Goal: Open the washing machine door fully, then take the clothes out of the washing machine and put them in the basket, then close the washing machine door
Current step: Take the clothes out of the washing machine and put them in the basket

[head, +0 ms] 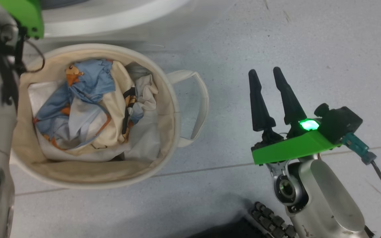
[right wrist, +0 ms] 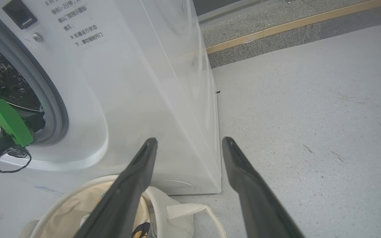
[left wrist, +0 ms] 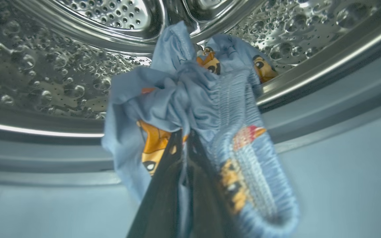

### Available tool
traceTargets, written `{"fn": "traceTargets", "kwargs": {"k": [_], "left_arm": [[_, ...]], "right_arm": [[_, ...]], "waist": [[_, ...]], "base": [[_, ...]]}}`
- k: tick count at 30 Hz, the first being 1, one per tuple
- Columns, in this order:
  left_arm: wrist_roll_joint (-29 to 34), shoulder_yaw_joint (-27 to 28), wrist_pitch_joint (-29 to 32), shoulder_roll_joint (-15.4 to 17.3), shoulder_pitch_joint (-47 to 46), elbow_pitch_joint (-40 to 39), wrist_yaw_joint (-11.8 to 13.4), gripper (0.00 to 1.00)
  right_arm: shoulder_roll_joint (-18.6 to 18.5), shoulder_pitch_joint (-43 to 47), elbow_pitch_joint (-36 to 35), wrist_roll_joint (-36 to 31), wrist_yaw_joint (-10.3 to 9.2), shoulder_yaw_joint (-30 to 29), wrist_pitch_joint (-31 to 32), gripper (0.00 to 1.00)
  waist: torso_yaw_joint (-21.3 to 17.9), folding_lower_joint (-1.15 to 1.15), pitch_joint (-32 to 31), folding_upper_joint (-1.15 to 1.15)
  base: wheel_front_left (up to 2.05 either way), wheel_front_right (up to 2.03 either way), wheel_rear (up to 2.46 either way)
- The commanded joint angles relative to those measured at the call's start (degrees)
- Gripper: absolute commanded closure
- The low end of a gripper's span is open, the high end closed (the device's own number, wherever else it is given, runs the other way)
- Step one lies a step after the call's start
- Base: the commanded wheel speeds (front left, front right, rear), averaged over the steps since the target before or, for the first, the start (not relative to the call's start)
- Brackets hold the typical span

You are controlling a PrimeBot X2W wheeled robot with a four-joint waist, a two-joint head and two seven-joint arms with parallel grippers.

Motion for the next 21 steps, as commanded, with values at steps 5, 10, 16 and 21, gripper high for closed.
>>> {"fn": "traceTargets", "kwargs": {"k": [5, 10, 16, 21], "left_arm": [[2.0, -1.9, -4.3, 1.4, -2.4, 1.1, 1.5, 1.0], [1.3, -1.8, -8.1, 1.2, -2.3, 1.2, 2.2, 1.0], [-1.0, -0.3, -10.5, 0.2, 0.9, -7.6, 2.7, 1.0], [-2.4, 2.1, -10.6, 0.4, 9.6, -25.1, 3.7, 1.0]], "right_arm": [[0.2, 0.9, -1.8, -0.5, 0.22, 0.8, -0.7, 0.0], [0.2, 0.8, -1.5, -0.8, 0.22, 0.8, -0.7, 0.0], [0.2, 1.0, -0.8, -2.0, 0.22, 0.7, -0.7, 0.0], [0.2, 1.3, -0.1, -2.9, 0.22, 0.6, -0.7, 0.0]], "waist": [[0.3, 0.0, -0.5, 0.0], [1.2, 0.0, -1.7, 0.0], [3.1, 0.0, -4.4, 0.0], [4.6, 0.0, -7.5, 0.0]], "base": [[0.0, 0.0, 0.0], [0.0, 0.0, 0.0], [0.0, 0.0, 0.0], [0.0, 0.0, 0.0]]}}
